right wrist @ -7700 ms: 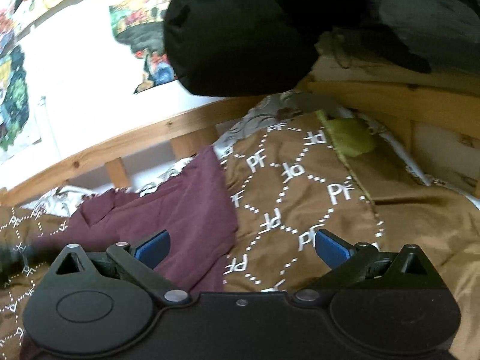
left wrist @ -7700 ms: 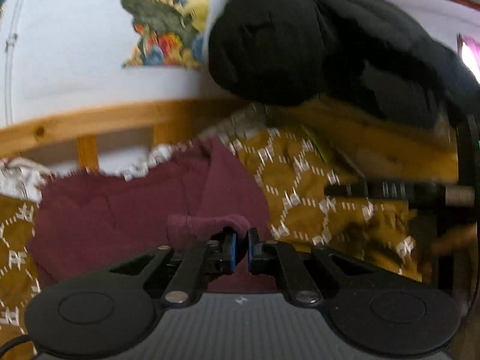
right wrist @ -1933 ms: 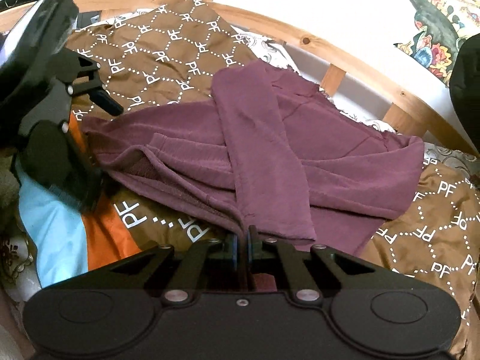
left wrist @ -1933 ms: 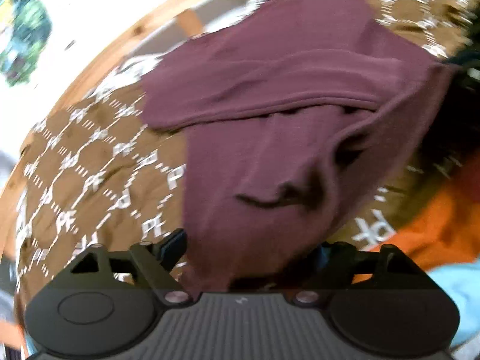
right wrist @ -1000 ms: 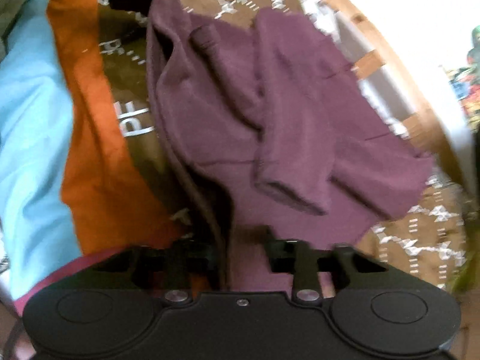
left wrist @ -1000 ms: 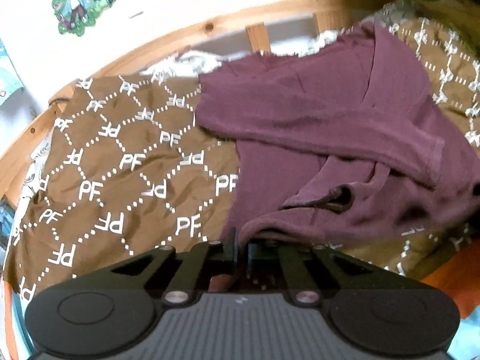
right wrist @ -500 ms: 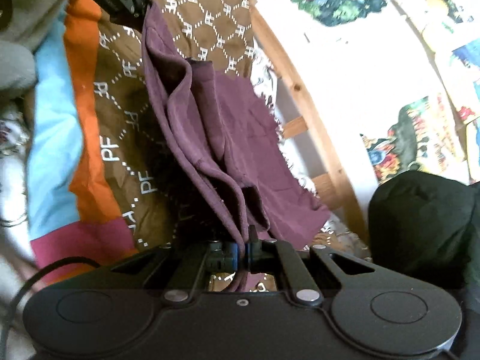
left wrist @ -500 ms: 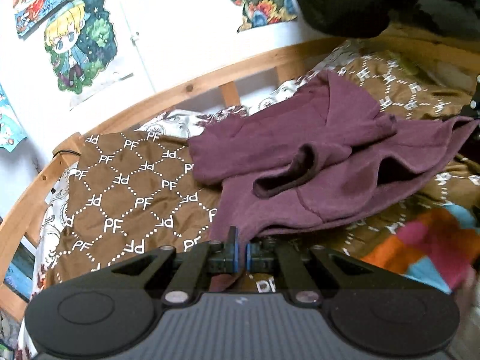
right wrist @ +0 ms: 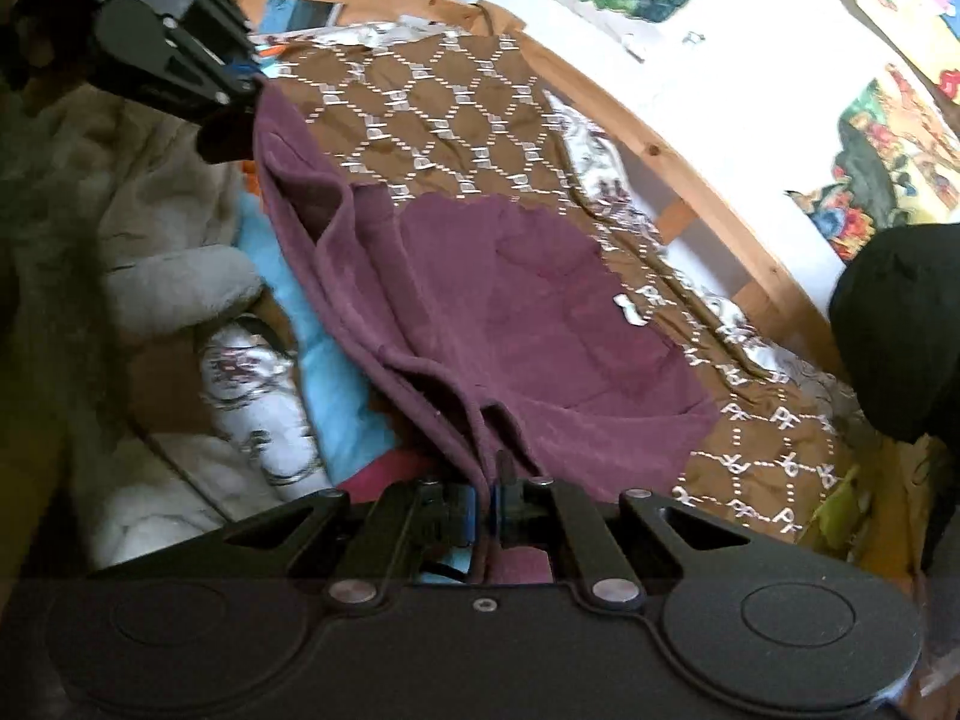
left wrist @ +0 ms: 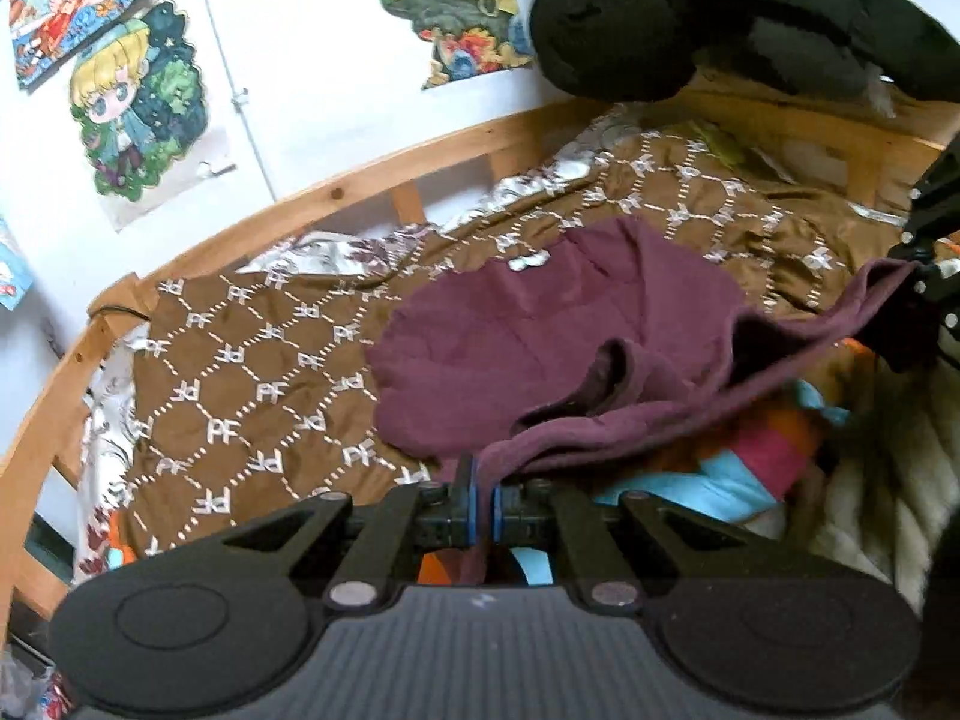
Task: Fold small clothes
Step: 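Lift the hem with both grippers, fold it toward the collar, open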
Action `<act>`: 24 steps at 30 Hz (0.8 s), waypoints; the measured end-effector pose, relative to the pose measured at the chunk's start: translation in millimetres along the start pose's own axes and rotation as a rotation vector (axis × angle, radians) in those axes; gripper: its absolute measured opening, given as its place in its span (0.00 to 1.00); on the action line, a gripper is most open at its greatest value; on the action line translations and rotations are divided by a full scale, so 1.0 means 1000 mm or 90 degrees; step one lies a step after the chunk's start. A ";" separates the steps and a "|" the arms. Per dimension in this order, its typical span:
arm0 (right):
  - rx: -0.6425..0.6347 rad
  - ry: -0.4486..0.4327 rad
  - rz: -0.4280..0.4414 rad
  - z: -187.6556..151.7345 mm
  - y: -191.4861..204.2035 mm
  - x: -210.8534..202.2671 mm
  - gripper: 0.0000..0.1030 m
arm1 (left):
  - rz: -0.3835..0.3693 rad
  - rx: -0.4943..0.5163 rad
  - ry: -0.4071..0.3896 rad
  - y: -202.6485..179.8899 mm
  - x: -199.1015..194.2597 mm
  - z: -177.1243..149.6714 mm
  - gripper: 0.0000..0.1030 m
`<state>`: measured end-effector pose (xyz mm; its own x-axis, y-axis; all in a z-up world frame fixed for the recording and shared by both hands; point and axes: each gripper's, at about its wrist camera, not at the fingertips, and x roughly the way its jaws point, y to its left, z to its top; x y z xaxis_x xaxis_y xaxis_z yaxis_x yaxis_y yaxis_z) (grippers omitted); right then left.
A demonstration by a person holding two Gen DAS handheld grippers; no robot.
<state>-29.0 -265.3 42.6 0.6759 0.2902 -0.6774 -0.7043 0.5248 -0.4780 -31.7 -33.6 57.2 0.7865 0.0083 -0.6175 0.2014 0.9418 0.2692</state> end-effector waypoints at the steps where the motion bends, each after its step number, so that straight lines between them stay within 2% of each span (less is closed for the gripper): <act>1: 0.003 -0.001 -0.007 0.001 -0.004 0.004 0.04 | 0.002 -0.003 -0.003 0.002 0.004 0.004 0.04; 3: 0.007 -0.012 -0.029 0.002 -0.012 0.014 0.05 | 0.006 -0.014 -0.003 0.011 0.016 0.016 0.04; 9: -0.045 -0.050 -0.158 0.021 -0.036 0.066 0.05 | 0.038 -0.026 -0.016 0.037 0.072 0.063 0.05; 14: -0.001 -0.093 -0.229 0.035 -0.076 0.114 0.05 | 0.075 -0.038 -0.037 0.052 0.135 0.097 0.05; 19: 0.086 -0.111 -0.255 0.038 -0.120 0.179 0.05 | 0.115 -0.033 -0.044 0.055 0.214 0.118 0.05; 24: 0.106 -0.106 -0.268 0.036 -0.148 0.246 0.05 | 0.116 -0.066 -0.031 0.059 0.279 0.126 0.05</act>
<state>248.9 -242.6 -33.3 0.9302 0.1417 -0.3386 -0.3265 0.7409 -0.5869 273.7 -17.8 -5.7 0.8322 0.1684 -0.5283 -0.0064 0.9556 0.2946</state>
